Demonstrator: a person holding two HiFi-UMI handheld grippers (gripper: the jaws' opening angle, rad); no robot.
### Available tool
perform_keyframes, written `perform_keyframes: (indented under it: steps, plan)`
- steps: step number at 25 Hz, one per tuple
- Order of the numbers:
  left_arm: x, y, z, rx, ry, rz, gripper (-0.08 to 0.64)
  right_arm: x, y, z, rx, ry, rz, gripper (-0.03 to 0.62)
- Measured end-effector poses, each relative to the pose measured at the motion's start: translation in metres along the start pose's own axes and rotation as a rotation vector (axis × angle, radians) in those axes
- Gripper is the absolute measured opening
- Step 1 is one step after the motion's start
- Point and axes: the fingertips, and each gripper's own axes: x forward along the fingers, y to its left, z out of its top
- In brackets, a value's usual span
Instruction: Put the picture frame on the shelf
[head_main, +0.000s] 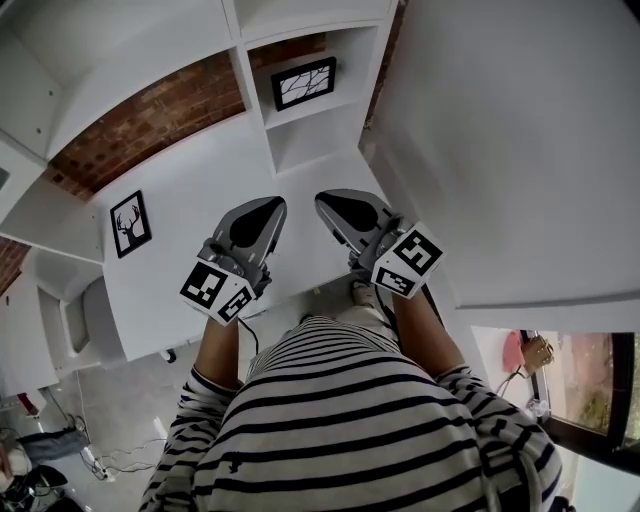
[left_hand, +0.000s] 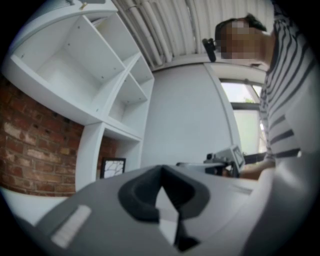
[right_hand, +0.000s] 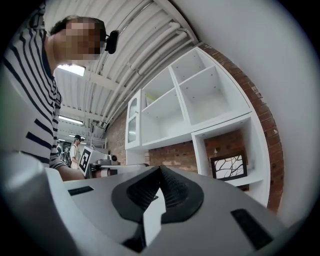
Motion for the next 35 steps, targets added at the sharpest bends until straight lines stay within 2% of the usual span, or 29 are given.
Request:
perform_keyframes:
  steps: [5, 11, 35]
  plan:
    - [-0.003, -0.006, 0.001, 0.033, 0.002, -0.013, 0.006, 0.002, 0.007, 0.003, -0.043, -0.003, -0.014, 0.008]
    - [-0.007, -0.009, 0.003, 0.057, 0.005, -0.017, 0.006, 0.007, 0.016, 0.002, -0.112, 0.040, -0.029, 0.006]
    - [-0.007, -0.011, 0.008, 0.061, 0.002, -0.006, 0.006, 0.014, 0.021, 0.011, -0.161, 0.074, 0.006, 0.006]
